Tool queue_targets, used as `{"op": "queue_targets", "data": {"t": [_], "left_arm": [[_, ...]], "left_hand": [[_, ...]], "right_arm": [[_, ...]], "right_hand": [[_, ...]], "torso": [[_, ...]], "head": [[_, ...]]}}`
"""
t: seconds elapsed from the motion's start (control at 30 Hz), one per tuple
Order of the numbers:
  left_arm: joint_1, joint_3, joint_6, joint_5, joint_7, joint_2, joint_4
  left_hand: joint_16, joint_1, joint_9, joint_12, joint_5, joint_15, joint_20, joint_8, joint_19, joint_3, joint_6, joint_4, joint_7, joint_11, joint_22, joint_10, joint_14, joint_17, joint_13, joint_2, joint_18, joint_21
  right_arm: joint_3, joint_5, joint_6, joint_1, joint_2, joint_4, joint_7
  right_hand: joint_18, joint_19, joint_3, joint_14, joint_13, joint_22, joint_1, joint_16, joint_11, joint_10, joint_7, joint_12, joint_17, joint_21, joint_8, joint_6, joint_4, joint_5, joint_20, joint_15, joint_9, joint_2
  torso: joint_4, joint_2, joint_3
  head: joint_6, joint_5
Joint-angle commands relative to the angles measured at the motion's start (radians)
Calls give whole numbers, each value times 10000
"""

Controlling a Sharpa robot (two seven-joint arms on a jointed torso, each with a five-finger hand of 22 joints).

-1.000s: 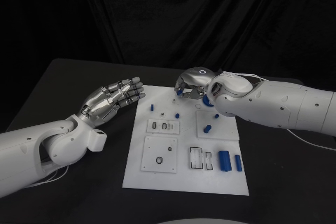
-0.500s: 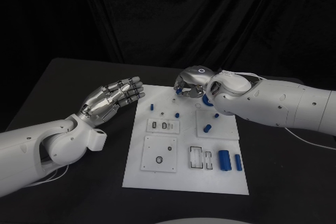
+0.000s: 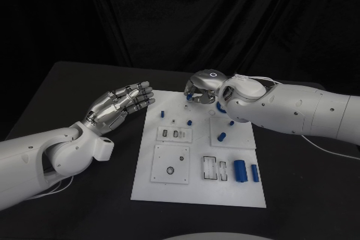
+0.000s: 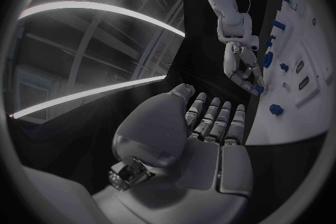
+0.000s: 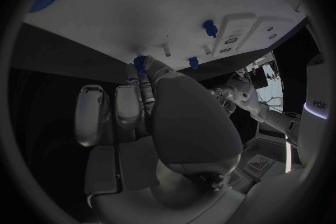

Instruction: Assemble the parts on the task board

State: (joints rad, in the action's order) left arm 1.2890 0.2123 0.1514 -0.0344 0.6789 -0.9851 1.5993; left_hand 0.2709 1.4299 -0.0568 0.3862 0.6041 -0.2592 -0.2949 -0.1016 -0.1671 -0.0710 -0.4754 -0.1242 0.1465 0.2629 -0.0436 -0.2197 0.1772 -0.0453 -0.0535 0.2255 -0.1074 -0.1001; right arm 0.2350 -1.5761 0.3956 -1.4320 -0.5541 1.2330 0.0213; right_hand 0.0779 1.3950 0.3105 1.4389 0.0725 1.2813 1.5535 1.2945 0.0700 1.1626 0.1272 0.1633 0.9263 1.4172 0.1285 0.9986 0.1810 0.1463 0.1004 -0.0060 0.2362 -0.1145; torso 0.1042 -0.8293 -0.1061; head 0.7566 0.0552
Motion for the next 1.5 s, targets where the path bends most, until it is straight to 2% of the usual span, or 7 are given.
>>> {"op": "queue_targets", "data": {"t": [0.03, 0.23, 0.8, 1.03, 1.27, 1.37, 1.5], "left_arm": [[16, -6, 152, 10, 1551, 23, 3], [15, -7, 163, 10, 1525, 38, -12], [14, -7, 167, 11, 1476, -76, 25], [14, -7, 95, 11, 1468, -226, 109], [14, -7, 33, 32, 1441, -319, 180], [14, -7, 14, 102, 1432, -334, 196], [14, -7, 21, 162, 1419, -334, 207]], "left_hand": [[47, -80, -4, 38, 7, -54, 13, -46, -35, -76, 27, 0, 61, 90, 16, 12, -13, -12, -12, 27, 131, -42], [50, -104, -3, 40, -4, -62, 13, -42, -29, -137, 35, 5, 76, 101, 19, 21, -23, -11, -11, 13, 138, -38], [63, -122, -2, 38, -11, -69, 14, -39, -24, -175, 44, 7, 89, 109, 21, 29, -22, -12, -10, 3, 142, -36], [84, -138, -7, 70, -15, -76, 14, -50, -32, -207, 2, 9, 95, 114, 19, 14, -14, -15, -15, -9, 146, -41], [106, -159, -12, 92, -16, -78, 15, -60, -38, -244, -27, 12, 102, 114, 18, 0, -3, -19, -19, -26, 150, -45], [113, -171, -15, 108, -10, -78, 15, -67, -37, -275, -46, 18, 103, 116, 19, -12, -2, -19, -22, -40, 153, -45], [137, -186, -18, 127, 4, -80, 16, -74, -48, -316, -64, 19, 105, 119, 17, -25, 10, -22, -24, -46, 155, -52]], "right_arm": [[-10, -21, 1, 29, 31, -14, 19], [-14, -21, -258, 30, 70, -71, 194], [-42, -2, 495, 8, -422, 221, 256], [-57, 162, 1415, -517, -1875, 1631, 45], [11, 689, 940, -948, -3285, 2922, 426], [59, 1000, 640, -1021, -3740, 3235, 529], [108, 1278, 183, -969, -4255, 3455, 762]], "right_hand": [[-58, -98, 7, -122, -13, -87, -86, -97, 29, -39, -10, -76, -146, -97, -65, -91, 69, -88, 4, -6, -1, -18], [58, -469, -213, -438, -72, -583, -355, -527, 344, -1329, -119, -773, -790, -480, -646, -1127, 219, -273, 141, 137, -191, -248], [229, -1052, -877, -1016, 35, -1257, -280, -1055, 504, -3079, -100, -750, -1545, -1153, -621, -2031, -69, -159, 159, 133, -470, -89], [66, -478, -1003, -451, 362, -495, -261, -244, 377, -2331, 56, 325, -243, -646, -567, -1965, -5, 58, 101, 98, -492, 83], [85, -502, -1120, -507, 1655, -435, -261, -257, -111, -1021, 76, 2749, -304, -660, -486, -1652, 47, -5, -19, -63, -482, 121], [53, -472, -1258, -471, 4650, -363, -358, -326, -315, -2051, -105, 6814, -321, -713, -510, -1442, 196, 38, -241, -336, -521, 207], [11, -270, -1529, 120, 12436, -53, -946, 688, -389, 1759, -35, 12919, 1762, -622, -390, -965, 701, -12, -265, -289, -476, 196]], "torso": [[-11, 5, 4], [1, 1, 5], [-7, 9, 1], [-12, 6, 7], [-37, 2, 14], [-77, 8, 16], [-100, 12, 18]], "head": [[34, -20], [20, 7], [-73, -25], [-565, -229], [-612, -165], [-535, -190], [-364, -196]]}}
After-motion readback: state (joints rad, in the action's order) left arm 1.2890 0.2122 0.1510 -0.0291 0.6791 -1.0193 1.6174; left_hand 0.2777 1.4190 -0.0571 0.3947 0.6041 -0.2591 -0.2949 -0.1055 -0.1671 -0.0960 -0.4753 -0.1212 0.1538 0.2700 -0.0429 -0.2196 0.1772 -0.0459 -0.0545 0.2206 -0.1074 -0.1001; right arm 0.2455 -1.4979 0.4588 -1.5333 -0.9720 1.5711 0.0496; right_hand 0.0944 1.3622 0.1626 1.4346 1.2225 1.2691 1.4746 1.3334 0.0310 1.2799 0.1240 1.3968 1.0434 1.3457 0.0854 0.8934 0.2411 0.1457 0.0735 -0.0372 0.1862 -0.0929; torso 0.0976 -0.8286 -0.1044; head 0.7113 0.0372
